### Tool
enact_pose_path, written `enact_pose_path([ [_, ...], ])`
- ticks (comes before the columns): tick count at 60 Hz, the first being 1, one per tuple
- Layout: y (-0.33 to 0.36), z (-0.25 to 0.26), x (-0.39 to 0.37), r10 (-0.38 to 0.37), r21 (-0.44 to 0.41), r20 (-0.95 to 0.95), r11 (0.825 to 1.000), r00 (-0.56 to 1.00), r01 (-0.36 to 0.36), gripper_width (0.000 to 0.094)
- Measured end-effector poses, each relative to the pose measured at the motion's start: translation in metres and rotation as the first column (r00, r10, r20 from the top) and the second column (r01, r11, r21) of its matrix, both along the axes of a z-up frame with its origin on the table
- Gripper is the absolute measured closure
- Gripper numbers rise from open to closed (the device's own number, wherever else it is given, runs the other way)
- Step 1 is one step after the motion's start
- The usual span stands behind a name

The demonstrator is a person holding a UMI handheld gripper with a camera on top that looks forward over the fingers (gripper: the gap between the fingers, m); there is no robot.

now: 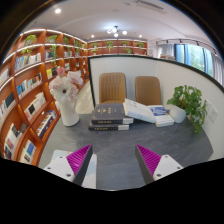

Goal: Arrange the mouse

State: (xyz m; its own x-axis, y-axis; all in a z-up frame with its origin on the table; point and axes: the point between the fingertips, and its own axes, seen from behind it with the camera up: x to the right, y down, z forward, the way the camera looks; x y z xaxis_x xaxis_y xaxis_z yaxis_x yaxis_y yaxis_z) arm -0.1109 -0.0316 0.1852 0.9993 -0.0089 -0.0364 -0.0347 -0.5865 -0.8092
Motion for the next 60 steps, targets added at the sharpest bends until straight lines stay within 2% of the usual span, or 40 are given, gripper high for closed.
enact_pose_path([
  [12, -0.032, 0.042, 0.103, 0.022, 0.023, 0.005, 0.999, 1.0, -0.023, 0.0084],
  [24, -0.06, 0.056, 0.163, 0.031, 0.032, -0.004, 0.999, 1.0, -0.03, 0.0085],
  [60, -0.086, 0.042, 0.201, 0.005, 0.018, 0.004, 1.0, 1.0, -0.005, 0.0085],
])
